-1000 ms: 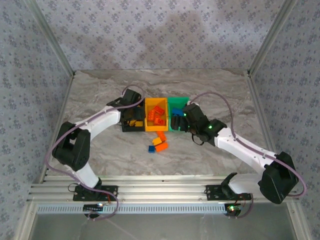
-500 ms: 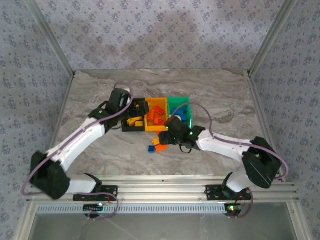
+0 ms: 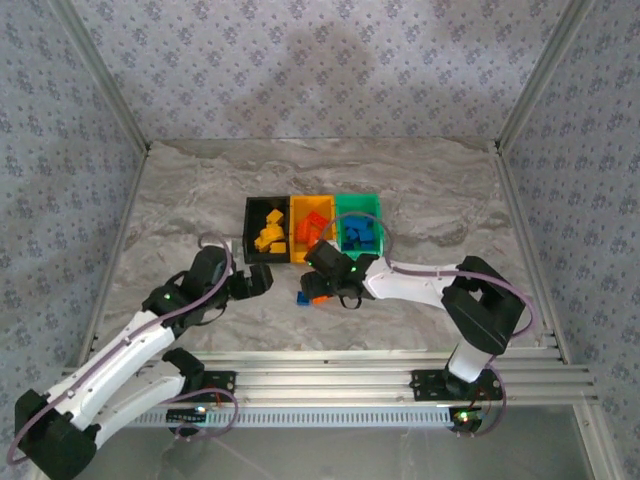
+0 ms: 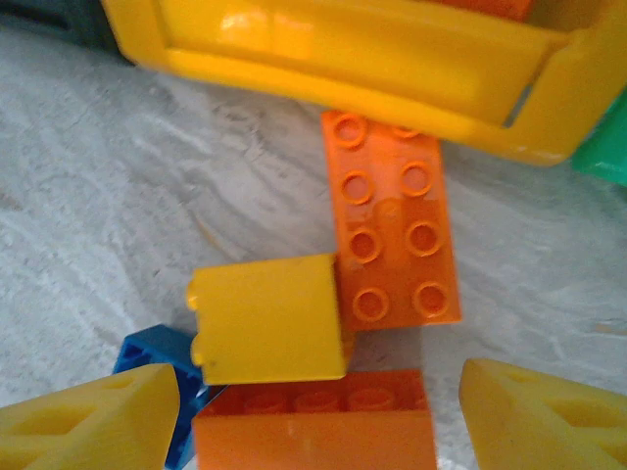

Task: Sort the legos into containers by color

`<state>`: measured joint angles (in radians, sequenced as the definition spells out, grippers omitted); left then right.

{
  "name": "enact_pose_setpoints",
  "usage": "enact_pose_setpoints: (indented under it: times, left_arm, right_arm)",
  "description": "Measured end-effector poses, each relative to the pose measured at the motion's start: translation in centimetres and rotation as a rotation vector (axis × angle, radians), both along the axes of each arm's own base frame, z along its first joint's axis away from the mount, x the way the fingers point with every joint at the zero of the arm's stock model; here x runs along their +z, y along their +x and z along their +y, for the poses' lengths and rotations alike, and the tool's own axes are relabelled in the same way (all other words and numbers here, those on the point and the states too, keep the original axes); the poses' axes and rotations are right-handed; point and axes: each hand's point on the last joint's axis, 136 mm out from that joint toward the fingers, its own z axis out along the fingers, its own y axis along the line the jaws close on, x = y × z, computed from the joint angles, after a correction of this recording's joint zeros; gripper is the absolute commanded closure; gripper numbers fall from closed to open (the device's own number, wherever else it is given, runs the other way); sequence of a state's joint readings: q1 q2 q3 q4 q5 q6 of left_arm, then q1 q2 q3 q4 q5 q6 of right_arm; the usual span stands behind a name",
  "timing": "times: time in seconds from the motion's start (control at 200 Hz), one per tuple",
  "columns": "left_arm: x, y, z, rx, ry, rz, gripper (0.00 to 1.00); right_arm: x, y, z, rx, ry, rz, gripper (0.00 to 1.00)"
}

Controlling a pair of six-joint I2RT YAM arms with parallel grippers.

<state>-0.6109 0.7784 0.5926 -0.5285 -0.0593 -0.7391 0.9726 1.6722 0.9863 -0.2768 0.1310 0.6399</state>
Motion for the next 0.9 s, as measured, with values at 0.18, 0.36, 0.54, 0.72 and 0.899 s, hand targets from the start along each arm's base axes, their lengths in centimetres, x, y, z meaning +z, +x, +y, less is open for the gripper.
enact_pose_setpoints:
  times: [0.18, 0.36, 0.54, 0.72, 0.899]
  left_arm:
    - [-0.3, 0.0, 0.4, 0.018, 0.0, 0.002, 0.0]
    - [-1.0, 0.0, 1.0, 0.04, 0.005, 0.017, 0.01]
    - [-1.3, 0.1, 1.5, 0.056, -0.002, 0.032, 0.0]
    - [-1.6, 0.1, 1.9, 0.07, -0.005, 0.047, 0.0]
    - [-2.7, -0.4, 2.2, 0.072, 0.001, 0.081, 0.0]
  right_arm:
    - [-0.5, -3.8, 1.0, 0.07, 0.039, 0.064, 0.24]
    - [0.3, -7.7, 1.5, 0.132, 0.054, 0.097, 0.13]
    - [0.5, -7.3, 0.4, 0.123, -0.009, 0.075, 0.1]
    - [-0.5, -4.7, 1.1, 0.159, -0.091, 0.039, 0.16]
    - [-2.1, -4.2, 2.6, 0.253, -0.153, 0.035, 0.36]
